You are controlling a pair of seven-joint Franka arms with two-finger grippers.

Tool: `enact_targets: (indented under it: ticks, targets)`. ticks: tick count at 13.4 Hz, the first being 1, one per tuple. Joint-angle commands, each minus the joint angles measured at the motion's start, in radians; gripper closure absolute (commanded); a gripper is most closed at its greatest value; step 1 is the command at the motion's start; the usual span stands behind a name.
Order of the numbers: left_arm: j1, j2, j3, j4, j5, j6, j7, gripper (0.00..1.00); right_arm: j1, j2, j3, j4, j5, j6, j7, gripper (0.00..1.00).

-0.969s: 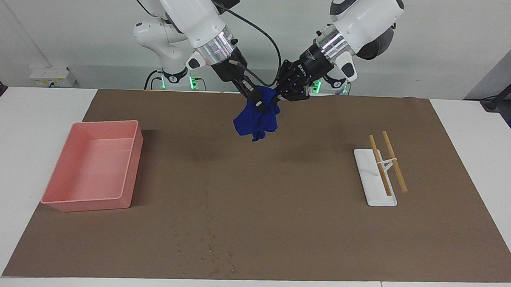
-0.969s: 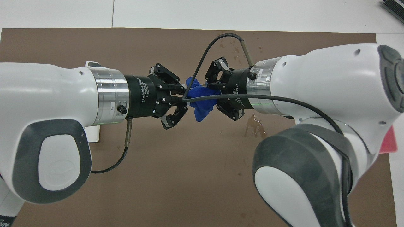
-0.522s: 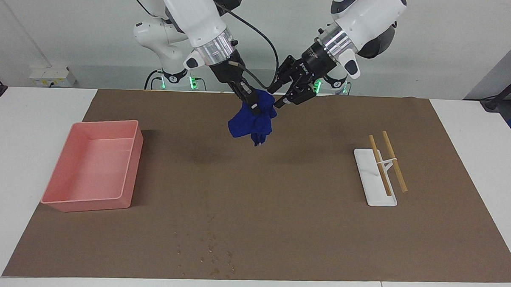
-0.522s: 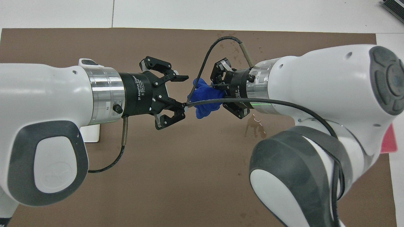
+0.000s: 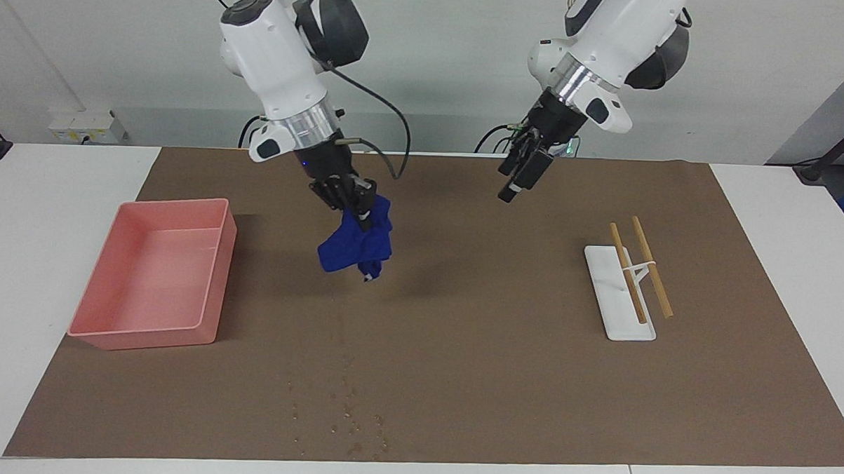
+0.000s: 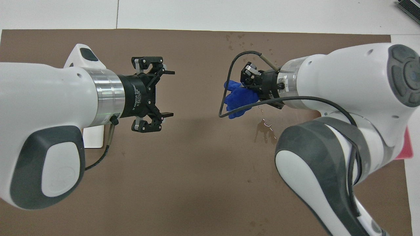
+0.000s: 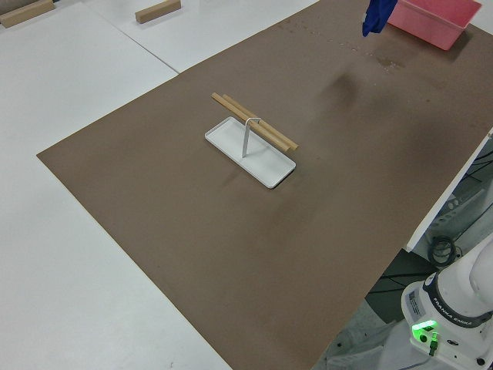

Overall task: Wipe water with towel using both arms
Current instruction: 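Lower the towel onto the water with the right gripper while the left retracts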

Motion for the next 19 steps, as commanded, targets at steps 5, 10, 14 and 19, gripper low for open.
enact_targets:
  ticks: [5,10,14,19]
  targets:
    - [0.155,-0.029,0.011,-0.007,0.205,-0.114,0.765,0.00,-0.053,0.190,0.012,-0.090,-0.019,0.350,-0.281,1.00]
    - [0.125,-0.020,0.138,0.056,0.331,-0.290,1.292,0.00,-0.045,0.176,0.012,-0.278,-0.017,0.395,-0.281,1.00]
    - [0.120,0.000,0.141,0.127,0.394,-0.464,1.462,0.00,-0.048,0.112,0.012,-0.433,-0.017,0.382,-0.281,1.00]
    - [0.117,-0.017,0.140,0.099,0.393,-0.470,1.457,0.00,-0.068,0.055,0.012,-0.511,-0.017,0.223,-0.228,1.00]
